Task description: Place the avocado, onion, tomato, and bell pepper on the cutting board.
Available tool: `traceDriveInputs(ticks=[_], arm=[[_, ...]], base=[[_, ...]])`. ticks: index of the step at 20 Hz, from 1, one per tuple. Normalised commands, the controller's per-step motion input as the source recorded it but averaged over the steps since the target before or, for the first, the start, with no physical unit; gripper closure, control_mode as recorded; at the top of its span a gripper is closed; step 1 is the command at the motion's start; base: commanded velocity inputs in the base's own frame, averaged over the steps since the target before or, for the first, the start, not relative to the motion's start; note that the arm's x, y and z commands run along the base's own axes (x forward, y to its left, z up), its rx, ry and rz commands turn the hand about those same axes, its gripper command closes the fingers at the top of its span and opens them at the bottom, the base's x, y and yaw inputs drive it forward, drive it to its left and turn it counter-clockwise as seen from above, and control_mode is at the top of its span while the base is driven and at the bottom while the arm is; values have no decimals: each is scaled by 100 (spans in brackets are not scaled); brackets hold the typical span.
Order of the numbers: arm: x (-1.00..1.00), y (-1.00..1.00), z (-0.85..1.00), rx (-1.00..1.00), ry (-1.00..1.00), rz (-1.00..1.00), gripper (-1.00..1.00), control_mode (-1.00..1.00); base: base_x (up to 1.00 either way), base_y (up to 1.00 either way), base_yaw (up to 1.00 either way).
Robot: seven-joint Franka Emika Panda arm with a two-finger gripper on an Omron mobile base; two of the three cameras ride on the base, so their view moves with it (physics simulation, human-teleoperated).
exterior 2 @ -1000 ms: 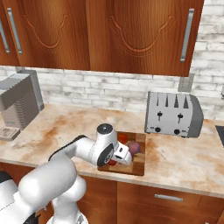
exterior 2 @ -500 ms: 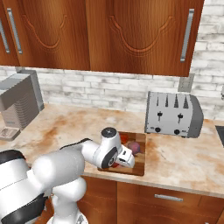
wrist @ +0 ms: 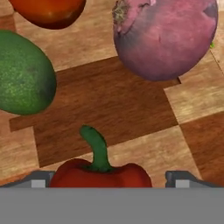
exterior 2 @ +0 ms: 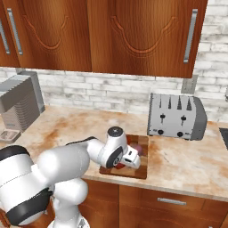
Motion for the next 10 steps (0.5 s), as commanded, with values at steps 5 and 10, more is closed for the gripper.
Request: traceDriveInputs(ticks=[5, 10], arm=[[4, 0, 43, 2, 0, 0, -100, -100], [15, 0, 42, 1, 0, 0, -100, -100]], base=[[0, 0, 0], [0, 0, 0]])
